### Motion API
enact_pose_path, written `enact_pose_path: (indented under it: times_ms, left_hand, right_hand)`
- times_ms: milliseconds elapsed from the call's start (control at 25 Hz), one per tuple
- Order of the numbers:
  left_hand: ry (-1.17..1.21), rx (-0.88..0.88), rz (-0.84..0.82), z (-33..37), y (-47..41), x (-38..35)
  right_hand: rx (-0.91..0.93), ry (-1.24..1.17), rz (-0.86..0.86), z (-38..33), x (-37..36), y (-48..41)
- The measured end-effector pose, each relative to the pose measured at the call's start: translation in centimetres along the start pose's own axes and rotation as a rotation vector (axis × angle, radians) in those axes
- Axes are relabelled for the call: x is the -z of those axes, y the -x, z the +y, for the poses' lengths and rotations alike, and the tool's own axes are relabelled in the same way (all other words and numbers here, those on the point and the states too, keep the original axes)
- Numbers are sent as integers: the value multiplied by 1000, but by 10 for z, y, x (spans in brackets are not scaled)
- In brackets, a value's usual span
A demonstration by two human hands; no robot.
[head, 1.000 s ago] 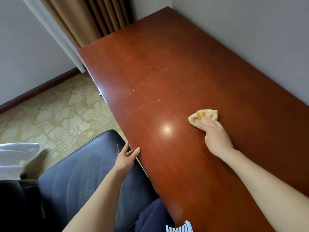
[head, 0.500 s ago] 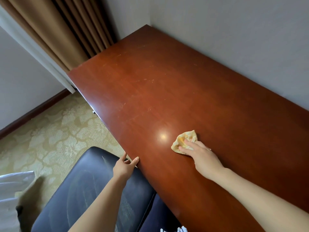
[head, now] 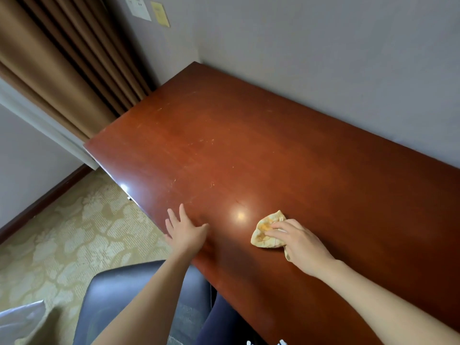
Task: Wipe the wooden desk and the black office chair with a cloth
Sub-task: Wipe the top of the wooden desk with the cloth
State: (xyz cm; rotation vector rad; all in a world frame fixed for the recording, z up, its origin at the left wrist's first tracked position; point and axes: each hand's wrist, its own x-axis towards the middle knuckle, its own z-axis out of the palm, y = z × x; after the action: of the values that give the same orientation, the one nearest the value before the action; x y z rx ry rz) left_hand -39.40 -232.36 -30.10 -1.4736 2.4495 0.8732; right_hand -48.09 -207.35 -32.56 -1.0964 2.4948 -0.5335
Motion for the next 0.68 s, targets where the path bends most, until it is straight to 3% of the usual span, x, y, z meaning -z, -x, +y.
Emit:
enact_pose_path:
  times_ms: [480, 680]
  left_hand:
    - [12, -380, 30, 85, -127, 9]
    - [-61, -568, -51, 124, -215, 23]
  right_hand:
    - [-263, -35, 207, 30, 31, -102]
    - [-428, 3, 277, 44, 54, -180]
